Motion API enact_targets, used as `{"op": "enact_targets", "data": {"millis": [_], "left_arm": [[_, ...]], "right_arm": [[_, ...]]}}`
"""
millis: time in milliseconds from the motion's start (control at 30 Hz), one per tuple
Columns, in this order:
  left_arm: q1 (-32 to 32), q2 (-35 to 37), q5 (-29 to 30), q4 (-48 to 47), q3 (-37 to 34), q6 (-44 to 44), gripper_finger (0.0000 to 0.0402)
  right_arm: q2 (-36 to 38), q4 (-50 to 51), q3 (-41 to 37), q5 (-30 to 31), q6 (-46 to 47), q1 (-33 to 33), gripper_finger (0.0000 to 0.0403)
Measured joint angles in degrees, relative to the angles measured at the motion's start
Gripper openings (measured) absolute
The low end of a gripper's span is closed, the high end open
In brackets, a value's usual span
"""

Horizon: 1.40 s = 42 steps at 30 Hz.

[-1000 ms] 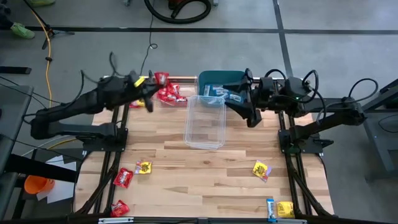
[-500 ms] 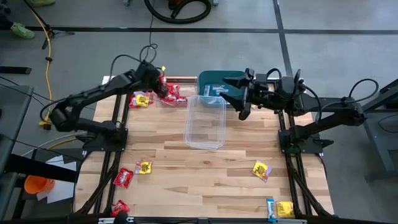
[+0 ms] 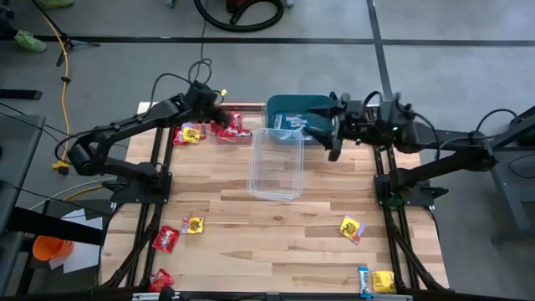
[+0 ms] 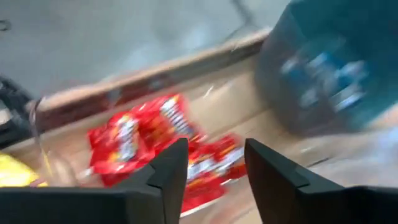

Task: Sort candy
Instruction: Put the red candy into the transparent bin

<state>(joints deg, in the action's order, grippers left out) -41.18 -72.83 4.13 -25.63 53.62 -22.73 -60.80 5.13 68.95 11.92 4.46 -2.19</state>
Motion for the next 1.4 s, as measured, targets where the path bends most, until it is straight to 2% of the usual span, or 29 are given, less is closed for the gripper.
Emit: {"op": "enact_targets", "data": {"millis": [167, 300, 533, 733, 833, 933, 1100, 1167, 1267, 1400], "left_arm": [[2.3, 6.8, -6.0, 4.1, 3.5, -5.9, 0.0162], [6.8, 13.7, -6.6, 12.2, 3.9, -8.1, 0.0162], [19.5, 21.9, -6.6, 25.8, 3.1, 3.9, 0.0163], [27.7, 25.0, -6.0, 23.0, 3.0, 8.3, 0.0163], [29.0, 26.2, -5.1, 19.2, 3.0, 8.8, 0.0163], [29.8, 26.7, -6.0, 10.5, 3.0, 5.8, 0.0163], [34.9, 24.2, -19.7, -19.0, 3.0, 0.3, 0.0161], [38.7, 21.6, -21.8, -28.4, 2.9, -1.0, 0.016], [46.0, 17.5, -21.5, -37.6, 2.9, 0.9, 0.016], [55.4, 11.7, -18.7, -41.8, 2.9, 2.2, 0.016]], "right_arm": [[5.0, 1.9, 0.0, 0.0, -4.3, -2.9, 0.0288], [8.2, 4.4, 0.0, -0.6, -4.2, -5.3, 0.0288], [10.4, 10.5, 0.0, -5.4, 1.2, -6.2, 0.0288], [7.5, 11.8, 0.0, -6.5, 3.0, -6.2, 0.0288], [5.5, 11.3, 0.0, -6.3, 2.7, -6.2, 0.0288], [3.3, 10.8, 0.0, -6.0, 2.6, -6.2, 0.0288], [0.0, 10.4, 0.0, -6.0, 2.6, -6.2, 0.0288], [-1.1, 10.3, 0.0, -5.9, 3.0, -6.2, 0.0288], [-2.8, 10.3, 0.0, -5.9, 3.6, -6.2, 0.0288], [-4.4, 10.4, 0.0, -5.9, 3.6, -6.2, 0.0288]]}}
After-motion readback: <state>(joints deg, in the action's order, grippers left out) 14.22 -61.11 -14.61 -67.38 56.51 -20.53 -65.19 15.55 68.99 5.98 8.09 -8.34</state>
